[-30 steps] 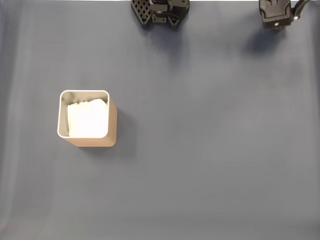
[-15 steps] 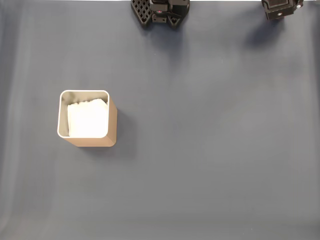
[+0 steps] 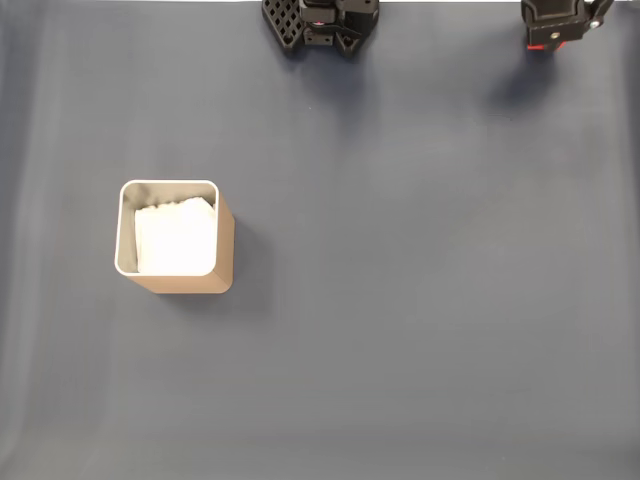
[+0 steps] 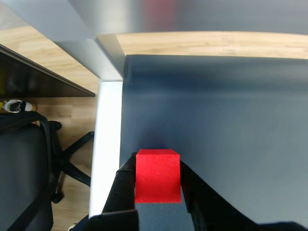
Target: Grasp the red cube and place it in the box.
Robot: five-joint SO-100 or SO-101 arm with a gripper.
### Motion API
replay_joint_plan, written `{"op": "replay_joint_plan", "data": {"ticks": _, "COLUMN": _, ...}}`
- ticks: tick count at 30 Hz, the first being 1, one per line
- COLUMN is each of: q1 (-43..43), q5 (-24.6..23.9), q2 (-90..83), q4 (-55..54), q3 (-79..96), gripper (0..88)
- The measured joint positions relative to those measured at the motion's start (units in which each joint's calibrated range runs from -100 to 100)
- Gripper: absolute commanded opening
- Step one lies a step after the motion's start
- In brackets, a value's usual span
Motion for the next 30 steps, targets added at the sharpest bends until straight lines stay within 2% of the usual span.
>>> {"op": "replay_joint_plan", "data": {"ticks": 20, "q1": 0.5, "q5": -2.7, "q2": -9.9, "q4": 24.9, "q3": -18.5, "gripper": 0.1}}
{"op": "replay_joint_plan", "data": {"ticks": 30, "q1": 6.7, "q5": -3.2, "q2": -16.0, "q4": 33.0, "q3": -21.7, "gripper": 0.1}}
